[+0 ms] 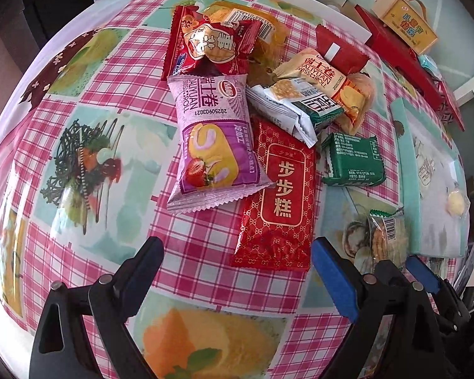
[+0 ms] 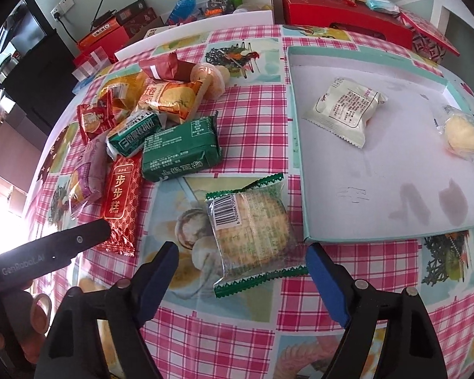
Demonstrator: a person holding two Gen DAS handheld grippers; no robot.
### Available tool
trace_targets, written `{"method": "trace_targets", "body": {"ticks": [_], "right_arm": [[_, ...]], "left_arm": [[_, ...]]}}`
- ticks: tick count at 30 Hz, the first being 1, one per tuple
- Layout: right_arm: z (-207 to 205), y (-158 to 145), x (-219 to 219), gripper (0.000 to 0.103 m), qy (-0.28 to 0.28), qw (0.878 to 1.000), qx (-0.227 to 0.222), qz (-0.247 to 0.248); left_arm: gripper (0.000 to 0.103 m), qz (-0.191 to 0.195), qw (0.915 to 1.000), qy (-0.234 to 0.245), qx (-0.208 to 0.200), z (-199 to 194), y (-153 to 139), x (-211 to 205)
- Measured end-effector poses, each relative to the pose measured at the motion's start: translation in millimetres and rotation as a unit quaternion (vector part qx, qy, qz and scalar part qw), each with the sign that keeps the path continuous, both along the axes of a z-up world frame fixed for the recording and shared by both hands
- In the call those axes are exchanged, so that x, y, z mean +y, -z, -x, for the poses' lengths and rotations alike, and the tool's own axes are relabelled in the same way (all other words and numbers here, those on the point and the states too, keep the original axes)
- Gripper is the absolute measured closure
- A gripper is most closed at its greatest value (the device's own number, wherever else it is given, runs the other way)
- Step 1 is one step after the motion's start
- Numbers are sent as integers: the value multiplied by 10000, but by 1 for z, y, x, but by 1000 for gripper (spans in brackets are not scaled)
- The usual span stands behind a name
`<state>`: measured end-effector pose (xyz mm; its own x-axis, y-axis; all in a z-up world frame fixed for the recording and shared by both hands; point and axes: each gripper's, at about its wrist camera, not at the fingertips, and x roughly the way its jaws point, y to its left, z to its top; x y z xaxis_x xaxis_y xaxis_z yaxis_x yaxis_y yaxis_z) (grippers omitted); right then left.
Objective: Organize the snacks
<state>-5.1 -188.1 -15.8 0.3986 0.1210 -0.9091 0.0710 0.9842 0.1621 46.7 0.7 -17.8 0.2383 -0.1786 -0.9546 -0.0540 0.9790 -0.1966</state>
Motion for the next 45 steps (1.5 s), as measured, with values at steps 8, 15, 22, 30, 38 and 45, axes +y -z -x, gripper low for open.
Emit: {"method": "trace_targets", "body": {"ticks": [8, 15, 22, 30, 38, 45], "right_arm": [[-6, 1, 16, 30, -208, 9997, -74, 50], [-14, 1, 17, 33, -189, 9995, -134, 219], [-24, 8, 16, 44, -180, 9993, -87, 331], [-28, 12, 14, 47, -171, 9989, -89, 424], [-26, 13, 20, 47, -206, 9976, -110, 647], [-24, 13, 19, 49, -217, 9971, -121, 714]], "left_arm": [[9, 34, 10000, 28, -38, 0, 2, -5], [10, 27, 10000, 13, -68, -7, -2, -12], [27, -66, 9999, 91, -110, -18, 4, -33], [31, -408, 9989, 138, -163, -35, 11, -57], [42, -814, 9961, 196, -272, -40, 18, -72], [46, -872, 9956, 168, -312, -34, 20, -78]]}}
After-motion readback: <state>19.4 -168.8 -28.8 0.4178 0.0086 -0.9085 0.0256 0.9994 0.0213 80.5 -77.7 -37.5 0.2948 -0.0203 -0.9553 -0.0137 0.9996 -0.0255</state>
